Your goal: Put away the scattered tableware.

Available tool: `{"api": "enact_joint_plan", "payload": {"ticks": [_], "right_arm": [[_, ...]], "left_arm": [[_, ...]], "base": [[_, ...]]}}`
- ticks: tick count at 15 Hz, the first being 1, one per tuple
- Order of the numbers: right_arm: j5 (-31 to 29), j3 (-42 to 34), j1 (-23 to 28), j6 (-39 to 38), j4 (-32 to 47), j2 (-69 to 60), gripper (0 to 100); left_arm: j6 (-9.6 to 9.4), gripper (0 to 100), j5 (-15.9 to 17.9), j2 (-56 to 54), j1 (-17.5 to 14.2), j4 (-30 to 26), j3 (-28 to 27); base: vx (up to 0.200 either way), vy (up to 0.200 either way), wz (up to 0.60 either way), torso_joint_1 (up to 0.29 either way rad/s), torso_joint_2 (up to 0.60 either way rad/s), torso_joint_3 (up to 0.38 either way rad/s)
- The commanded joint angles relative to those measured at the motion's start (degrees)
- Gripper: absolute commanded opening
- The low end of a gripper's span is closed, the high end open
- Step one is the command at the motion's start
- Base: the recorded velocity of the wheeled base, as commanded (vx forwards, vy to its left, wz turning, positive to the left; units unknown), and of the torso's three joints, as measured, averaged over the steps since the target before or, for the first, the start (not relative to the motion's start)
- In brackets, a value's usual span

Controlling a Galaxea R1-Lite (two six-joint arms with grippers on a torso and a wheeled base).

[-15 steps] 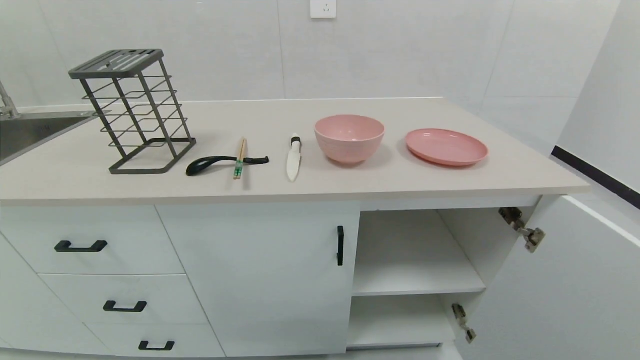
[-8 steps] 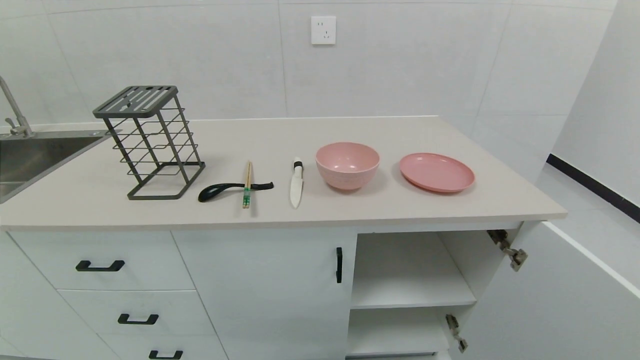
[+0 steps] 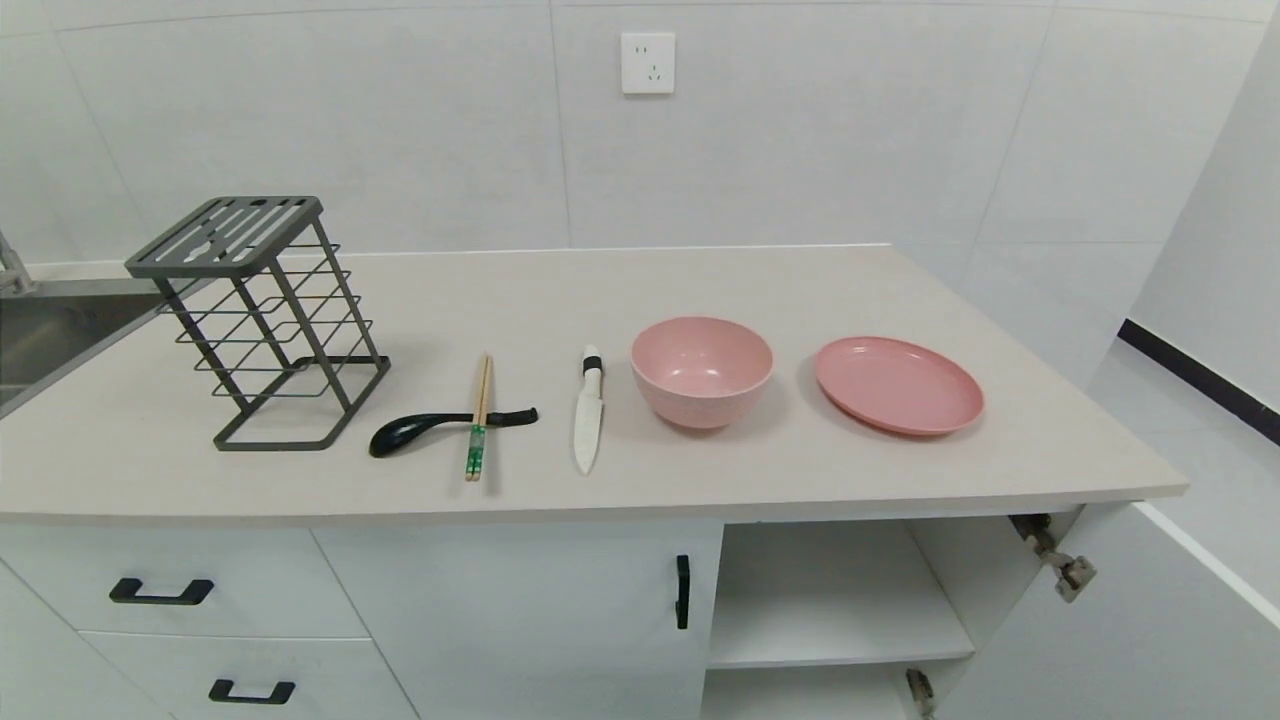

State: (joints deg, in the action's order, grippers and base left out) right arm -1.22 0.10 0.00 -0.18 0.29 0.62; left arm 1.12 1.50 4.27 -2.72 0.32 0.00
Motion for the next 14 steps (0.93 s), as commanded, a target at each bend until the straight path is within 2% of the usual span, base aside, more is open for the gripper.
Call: {"api": "enact_joint_plan", "payload": {"ticks": [1,4,11,14], "right_arm": [[0.08,-0.01,0.00,0.01,-0.03,0.08,100],[0.08,-0.01,0.00,0.01,-0.03,0.08,100],[0.08,-0.01,0.00,0.01,-0.03,0.08,100],[0.08,-0.01,0.00,0.01,-0.03,0.08,100]], "left_arm": [[0.20,100,-0.01,0.13,-0.01,0.03,0.00],[-0.42,100,0.17,0.13,-0.01,-0.05,0.00],[0.02,100,0.08,0.13,-0.01,-0.05,0.00],[0.11,100,0.08,0.13,-0.01,-0.05,0.00]], "base": [[0.000,0.000,0.00,0.000,0.00,0.000],[0.000,-0.200,0.00,-0.007,-0.01,0.005],[0.000,0.000,0.00,0.007,-0.01,-0.007],[0.000,0.000,0.00,0.196,-0.37,-0.180]]}}
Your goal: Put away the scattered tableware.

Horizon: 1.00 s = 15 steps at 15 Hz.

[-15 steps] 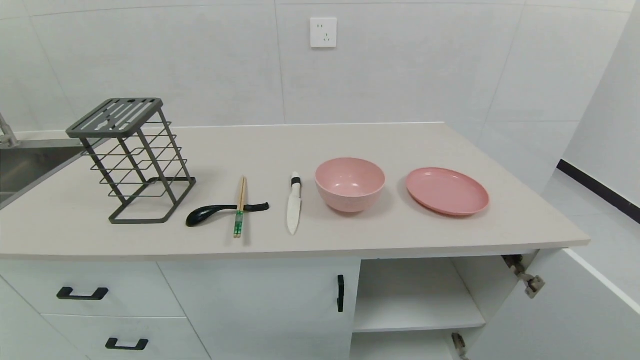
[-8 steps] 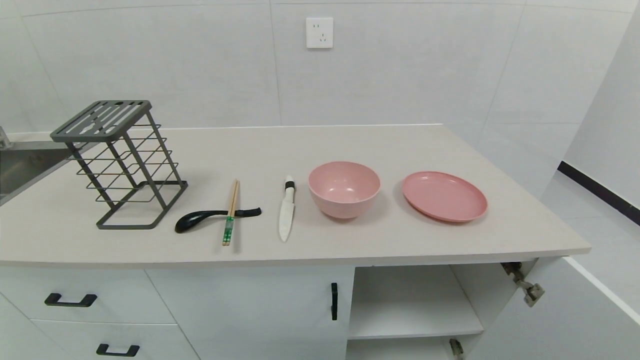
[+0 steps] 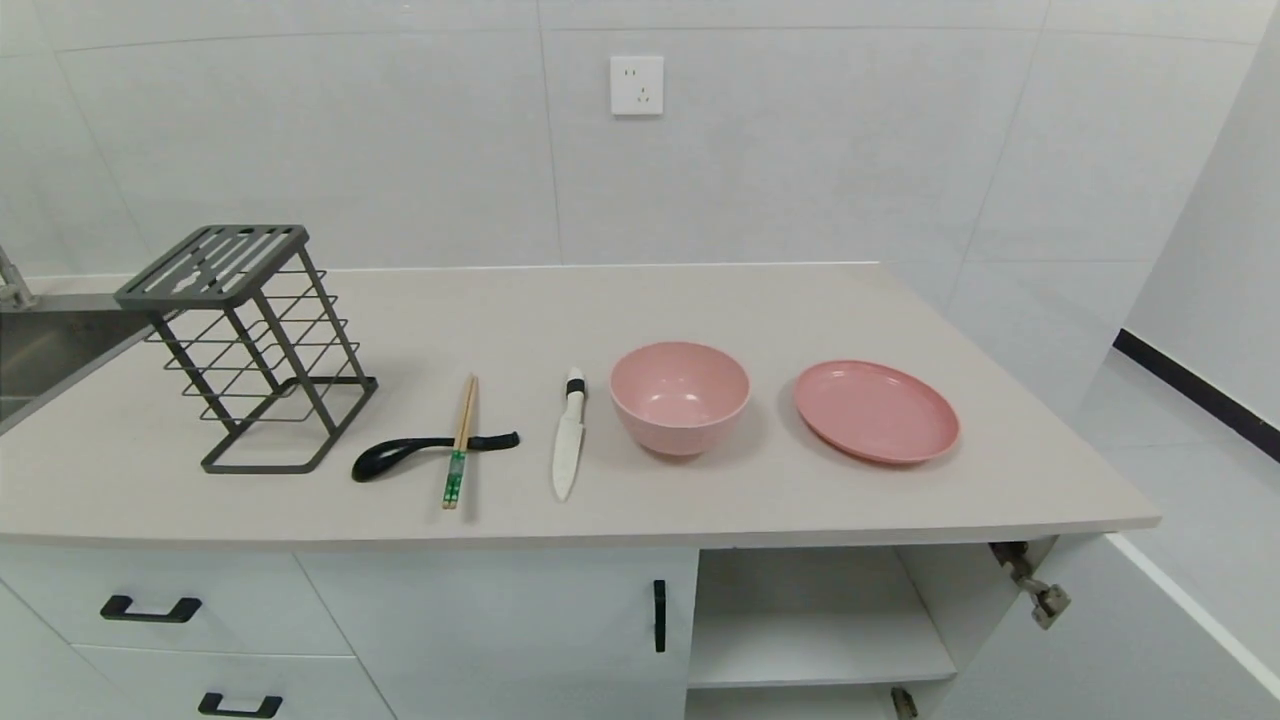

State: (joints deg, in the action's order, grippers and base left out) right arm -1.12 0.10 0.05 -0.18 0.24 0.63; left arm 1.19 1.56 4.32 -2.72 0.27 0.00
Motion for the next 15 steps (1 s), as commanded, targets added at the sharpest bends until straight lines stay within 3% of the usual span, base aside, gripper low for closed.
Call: {"api": "enact_joint_plan", "payload": {"ticks": [1,5,8,10,15], "right_arm": [[-0.02,-0.01,-0.05,0.01,0.02,0.07,100],[-0.02,-0.01,-0.05,0.01,0.02,0.07,100],[-0.02,-0.01,-0.05,0.01,0.02,0.07,100],[-0.02,-0.01,-0.05,0.01,0.02,0.07,100],[-0.02,-0.01,-0.05,0.01,0.02,0.07,100]], "left_arm": [[0.04,100,0.02,0.08,-0.01,0.00,0.00],[-0.14,100,0.11,0.08,-0.01,0.00,0.00],[-0.14,100,0.02,0.08,-0.01,0.00,0.00],[-0.40,100,0.11,0.08,-0.01,0.00,0.00],[-0.67,100,0.11,-0.01,-0.01,0.00,0.00]], "base": [[0.000,0.000,0.00,0.251,-0.49,-0.237],[0.200,0.000,0.00,0.160,-0.32,-0.148],[0.000,0.000,0.00,0.047,-0.02,-0.028],[0.200,0.000,0.00,-0.002,-0.02,0.002],[0.000,0.000,0.00,0.011,-0.02,-0.012]]}}
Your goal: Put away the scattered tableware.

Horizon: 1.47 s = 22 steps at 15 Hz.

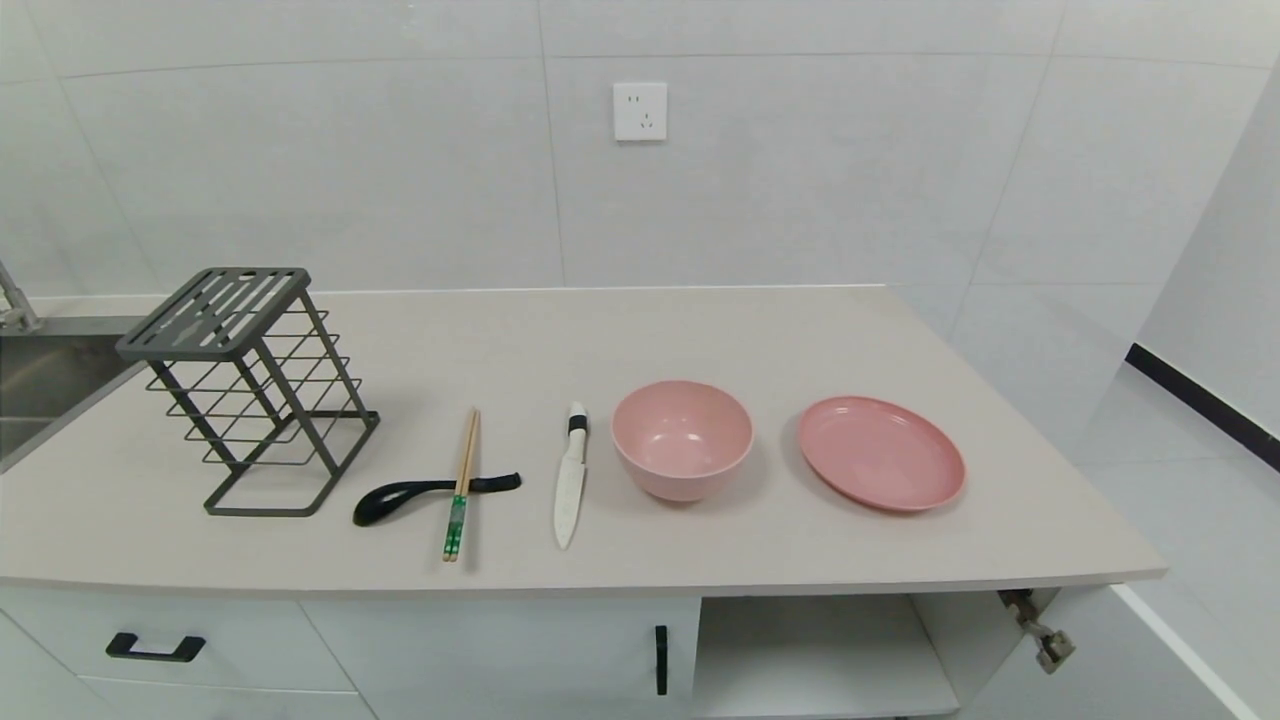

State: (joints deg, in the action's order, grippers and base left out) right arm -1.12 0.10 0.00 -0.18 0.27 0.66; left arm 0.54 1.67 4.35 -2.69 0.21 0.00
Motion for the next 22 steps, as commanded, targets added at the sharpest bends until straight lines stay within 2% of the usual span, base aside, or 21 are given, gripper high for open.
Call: {"api": "enact_joint_plan", "payload": {"ticks": [1,6,14,15,17,18,20,22], "right_arm": [[-0.02,-0.01,0.00,0.01,0.00,0.04,100],[0.15,-0.01,0.00,0.45,-0.09,0.04,100],[0.15,-0.01,0.09,-1.05,0.08,0.04,100],[0.42,1.40,0.18,-3.60,-8.27,0.13,100],[7.45,7.64,0.26,-3.86,-7.65,5.49,100],[9.91,9.57,-0.70,-3.95,-7.48,9.27,100],[13.78,12.21,-7.03,-3.42,-7.30,19.64,100],[14.57,12.03,-11.51,-3.68,-7.65,30.28,100]], "left_arm": [[0.17,100,0.18,0.04,-0.03,0.06,0.00],[-0.36,100,0.44,0.04,-0.12,0.06,0.00],[-0.98,100,0.53,0.04,-0.12,-0.03,0.00],[-0.98,100,0.53,0.04,-0.12,-0.03,0.00],[-1.33,100,0.53,0.04,-0.03,-0.03,0.00],[-1.33,100,0.62,0.04,-0.03,-0.03,0.00],[-1.24,100,0.53,0.04,-0.03,-0.03,0.00],[-1.24,100,0.53,-0.05,-0.03,-0.03,0.00]], "base": [[0.000,0.000,0.00,0.173,-0.31,-0.149],[0.000,0.000,0.00,0.205,-0.38,-0.191],[0.000,0.000,0.00,0.012,-0.02,-0.010],[0.000,0.000,0.00,0.000,0.00,0.000],[0.000,0.000,0.00,0.000,0.00,0.000],[0.000,0.000,0.00,0.000,0.00,0.000],[0.000,0.000,0.00,0.000,0.00,0.000],[0.000,0.000,0.00,0.000,0.00,0.000]]}}
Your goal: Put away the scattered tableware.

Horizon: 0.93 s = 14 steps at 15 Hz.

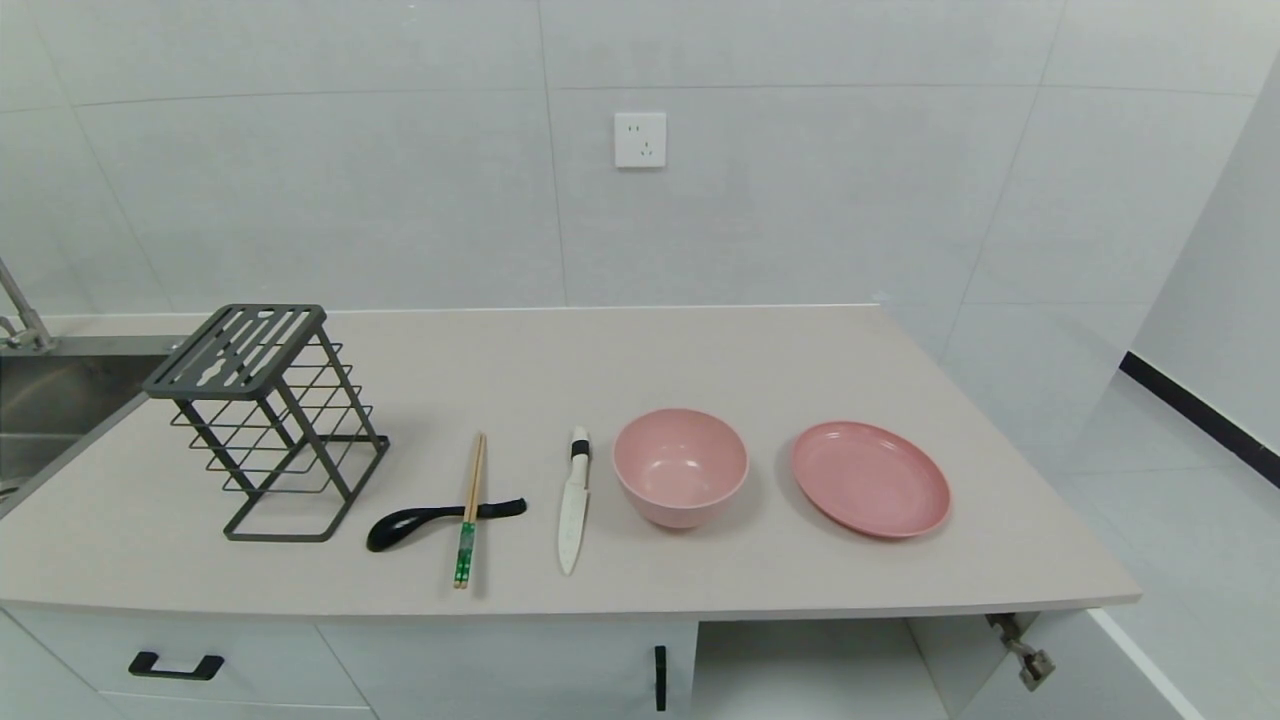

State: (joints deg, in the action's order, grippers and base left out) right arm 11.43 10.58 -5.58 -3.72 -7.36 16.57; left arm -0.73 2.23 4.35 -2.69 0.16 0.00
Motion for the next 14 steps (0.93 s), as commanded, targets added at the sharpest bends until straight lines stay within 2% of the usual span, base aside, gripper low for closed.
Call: {"api": "enact_joint_plan", "payload": {"ticks": [1,5,8,12,13,14], "right_arm": [[2.10,1.37,-7.07,-0.24,-0.37,18.33,100],[2.10,1.90,-9.01,1.87,-2.57,28.43,100],[4.12,3.39,-9.01,4.07,-12.68,43.20,100],[6.32,6.47,-8.83,3.98,-14.17,50.49,100],[7.99,9.55,-8.74,3.72,-14.17,52.43,100],[6.58,14.12,-8.39,2.84,-13.91,56.91,100]], "left_arm": [[0.03,100,-0.03,-0.05,-0.03,0.02,0.00],[0.03,100,-0.12,0.04,-0.03,0.02,0.00],[0.03,100,-0.12,0.04,-0.03,0.02,0.00],[-0.06,100,-0.39,-0.05,-0.03,0.02,0.00],[-0.32,100,-0.47,-0.05,-0.03,0.02,0.00],[-0.32,100,-0.47,-0.05,-0.03,0.02,0.00]], "base": [[0.000,0.000,0.00,0.000,0.00,0.000],[0.000,0.000,0.00,0.000,0.00,0.000],[0.000,0.000,0.00,0.000,0.00,0.000],[0.000,0.000,0.00,0.000,0.00,0.000],[0.000,0.000,0.00,0.000,0.00,0.000],[0.000,0.000,0.00,0.000,0.00,0.000]]}}
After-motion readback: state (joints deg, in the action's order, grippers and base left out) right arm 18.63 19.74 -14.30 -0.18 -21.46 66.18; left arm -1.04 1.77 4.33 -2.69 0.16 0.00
